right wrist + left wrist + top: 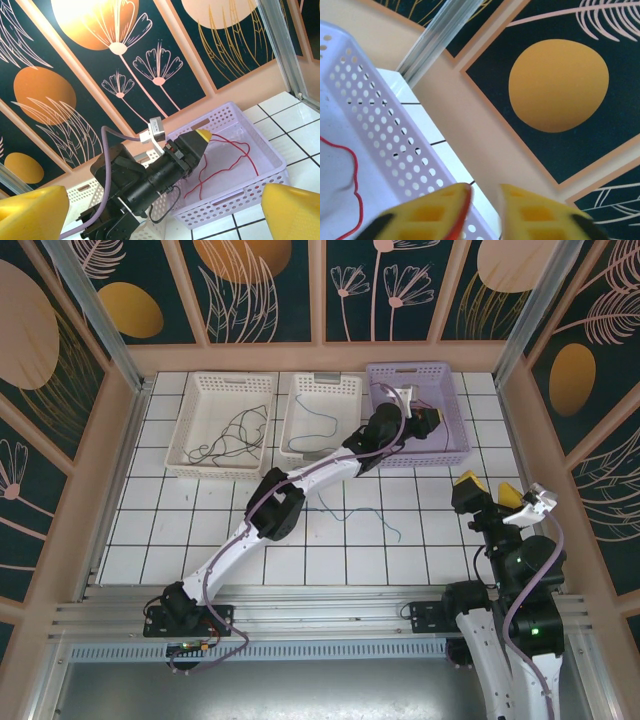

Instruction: Untangle the cables

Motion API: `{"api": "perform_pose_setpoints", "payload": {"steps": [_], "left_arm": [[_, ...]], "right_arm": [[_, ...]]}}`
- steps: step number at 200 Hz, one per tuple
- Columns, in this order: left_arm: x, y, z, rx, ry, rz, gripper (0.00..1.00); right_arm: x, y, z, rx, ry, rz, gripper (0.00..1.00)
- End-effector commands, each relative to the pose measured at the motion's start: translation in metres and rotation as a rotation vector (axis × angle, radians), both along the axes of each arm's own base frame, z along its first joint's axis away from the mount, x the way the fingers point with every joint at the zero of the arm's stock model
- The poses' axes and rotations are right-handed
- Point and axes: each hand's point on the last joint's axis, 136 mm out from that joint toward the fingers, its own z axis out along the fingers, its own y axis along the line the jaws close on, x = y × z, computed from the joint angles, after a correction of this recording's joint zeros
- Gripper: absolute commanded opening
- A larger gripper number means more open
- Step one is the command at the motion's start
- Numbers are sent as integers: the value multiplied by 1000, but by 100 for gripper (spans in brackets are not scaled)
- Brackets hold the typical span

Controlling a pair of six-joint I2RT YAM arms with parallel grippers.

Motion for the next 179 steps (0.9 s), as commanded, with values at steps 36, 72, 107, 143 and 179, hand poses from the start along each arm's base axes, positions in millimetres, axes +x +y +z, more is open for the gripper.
{"api": "perform_pose_setpoints", "payload": {"steps": [36,72,107,143,179], "left_arm": [[8,5,-17,31,30,13,53],[4,4,-11,65,53,-8,73],[-1,8,-9,109,95,-19,96],[-7,13,9,132,95,-26,98],[-10,31,78,126,-8,24,99]], "right_arm": [[-1,1,1,-19,-16,4,99],[-2,1,2,-18,-17,4,99],[-2,1,1,-19,-16,4,99],[-2,1,1,-20,-17,5,99],[0,0,0,-19,-12,0,99]]}}
